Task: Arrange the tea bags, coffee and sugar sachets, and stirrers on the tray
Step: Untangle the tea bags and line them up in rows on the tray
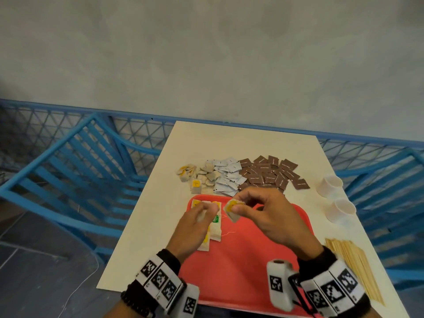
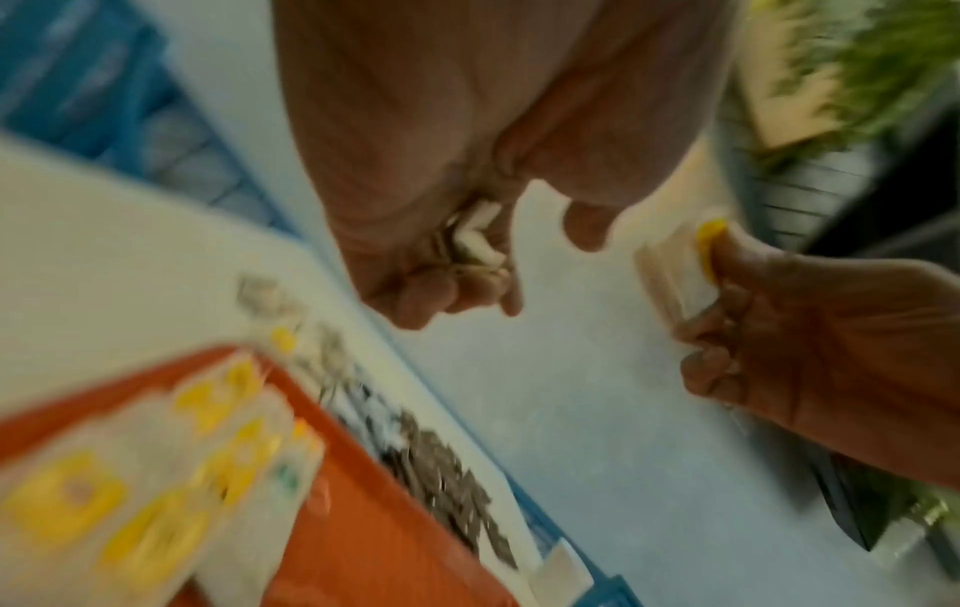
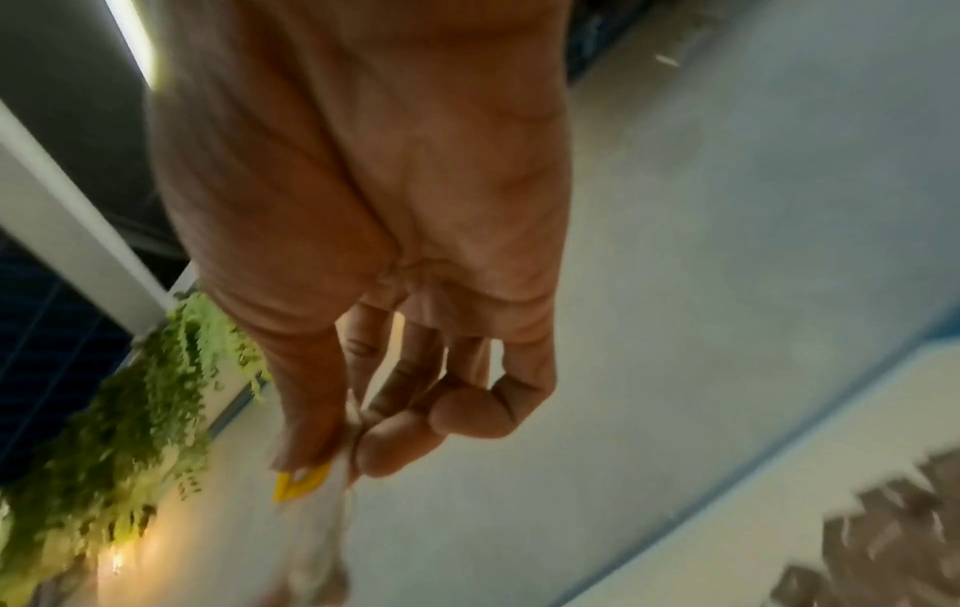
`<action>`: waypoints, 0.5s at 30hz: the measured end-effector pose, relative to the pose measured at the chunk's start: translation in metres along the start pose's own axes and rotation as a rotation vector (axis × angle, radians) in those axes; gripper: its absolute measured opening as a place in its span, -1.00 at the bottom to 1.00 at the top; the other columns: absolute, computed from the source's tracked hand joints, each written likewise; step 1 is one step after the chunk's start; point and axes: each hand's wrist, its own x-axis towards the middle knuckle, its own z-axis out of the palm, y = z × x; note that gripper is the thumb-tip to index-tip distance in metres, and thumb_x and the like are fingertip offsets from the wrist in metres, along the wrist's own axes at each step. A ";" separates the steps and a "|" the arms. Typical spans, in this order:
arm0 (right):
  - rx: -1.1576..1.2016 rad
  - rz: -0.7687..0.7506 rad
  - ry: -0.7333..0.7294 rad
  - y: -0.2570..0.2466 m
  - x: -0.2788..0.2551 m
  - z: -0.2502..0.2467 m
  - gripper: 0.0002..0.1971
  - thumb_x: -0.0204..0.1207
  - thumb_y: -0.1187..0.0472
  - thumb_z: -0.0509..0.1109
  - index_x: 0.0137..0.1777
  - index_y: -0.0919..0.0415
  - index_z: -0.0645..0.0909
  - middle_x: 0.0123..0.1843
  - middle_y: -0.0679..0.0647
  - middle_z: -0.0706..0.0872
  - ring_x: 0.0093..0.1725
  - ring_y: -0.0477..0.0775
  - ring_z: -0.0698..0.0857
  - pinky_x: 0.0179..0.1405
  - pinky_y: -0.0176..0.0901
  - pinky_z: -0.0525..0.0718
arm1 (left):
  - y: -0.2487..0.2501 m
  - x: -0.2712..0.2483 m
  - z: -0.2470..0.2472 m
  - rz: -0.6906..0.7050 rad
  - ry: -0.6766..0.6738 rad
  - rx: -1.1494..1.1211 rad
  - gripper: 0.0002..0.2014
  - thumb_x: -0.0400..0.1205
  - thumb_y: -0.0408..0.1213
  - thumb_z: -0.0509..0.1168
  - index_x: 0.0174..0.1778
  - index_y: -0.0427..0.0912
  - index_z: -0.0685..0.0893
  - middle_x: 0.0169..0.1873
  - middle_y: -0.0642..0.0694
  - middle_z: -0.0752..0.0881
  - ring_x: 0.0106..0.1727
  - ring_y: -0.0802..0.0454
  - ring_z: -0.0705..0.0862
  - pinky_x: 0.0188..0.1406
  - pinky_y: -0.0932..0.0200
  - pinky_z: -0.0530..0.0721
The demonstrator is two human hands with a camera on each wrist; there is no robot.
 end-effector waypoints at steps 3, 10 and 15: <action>-0.053 -0.018 -0.038 -0.003 0.005 -0.006 -0.95 0.48 0.16 0.59 -0.09 0.02 0.80 -0.25 -0.07 0.82 -0.22 -0.01 0.72 -0.25 -0.45 0.50 | 0.025 -0.004 -0.015 0.243 -0.086 0.082 -0.62 0.52 0.28 0.37 0.20 0.25 0.73 -0.20 -0.18 0.69 -0.19 -0.13 0.65 -0.07 0.03 0.68; -0.072 -0.058 0.014 -0.017 0.017 0.000 -0.76 0.36 0.10 0.67 -0.03 -0.01 0.71 -0.31 -0.04 0.77 -0.36 -0.17 0.64 -0.33 -0.35 0.54 | 0.044 -0.007 -0.016 0.378 -0.070 0.243 -0.95 0.51 0.08 0.51 -0.22 0.39 0.78 -0.22 -0.25 0.56 -0.18 -0.07 0.53 -0.15 -0.05 0.55; 0.049 0.024 0.009 -0.005 0.011 0.015 -0.87 0.47 0.09 0.60 -0.01 0.02 0.81 -0.18 -0.06 0.83 -0.17 -0.01 0.77 -0.14 -0.17 0.70 | 0.033 -0.003 -0.026 0.313 -0.027 0.113 -0.79 0.53 0.02 0.52 -0.16 -0.05 0.82 -0.32 -0.03 0.67 -0.26 -0.03 0.59 -0.22 0.12 0.57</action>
